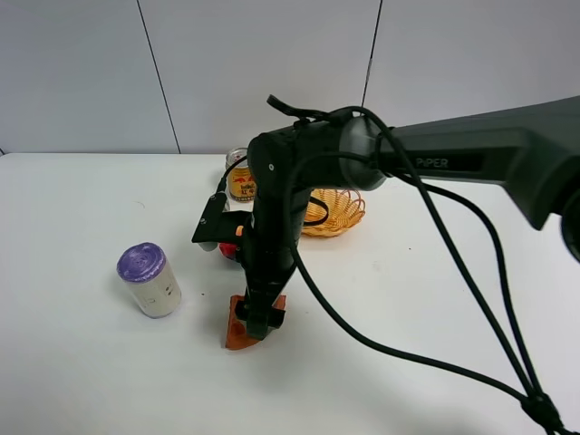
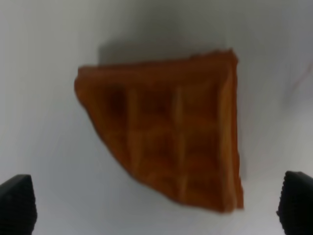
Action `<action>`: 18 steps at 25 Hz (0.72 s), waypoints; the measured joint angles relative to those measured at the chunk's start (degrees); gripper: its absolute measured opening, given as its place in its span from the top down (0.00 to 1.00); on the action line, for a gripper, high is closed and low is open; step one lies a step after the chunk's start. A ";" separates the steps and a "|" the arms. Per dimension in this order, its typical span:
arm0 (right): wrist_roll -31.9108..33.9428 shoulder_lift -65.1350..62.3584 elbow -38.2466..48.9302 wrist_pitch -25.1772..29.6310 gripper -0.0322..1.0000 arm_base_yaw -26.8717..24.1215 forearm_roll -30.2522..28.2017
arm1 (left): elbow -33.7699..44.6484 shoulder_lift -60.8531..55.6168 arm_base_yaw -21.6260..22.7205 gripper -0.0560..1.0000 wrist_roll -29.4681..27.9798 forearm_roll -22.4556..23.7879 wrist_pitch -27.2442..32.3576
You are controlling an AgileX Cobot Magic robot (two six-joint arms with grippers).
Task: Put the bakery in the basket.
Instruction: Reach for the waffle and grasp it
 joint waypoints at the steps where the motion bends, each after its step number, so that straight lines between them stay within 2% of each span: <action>1: -0.04 1.31 -1.62 0.74 0.01 0.06 0.12 | 0.00 0.00 0.00 0.00 0.00 0.00 0.00; 5: -0.07 4.90 -5.45 3.46 0.01 0.06 -0.67 | 0.00 0.00 0.00 0.00 0.00 0.00 0.00; 11: 0.27 5.26 -5.83 6.62 0.01 0.11 -4.03 | 0.00 0.00 0.00 0.00 0.00 0.00 0.00; 18: 2.02 5.26 -5.83 6.65 0.01 3.16 -7.91 | 0.00 0.00 0.00 0.00 0.00 0.00 0.00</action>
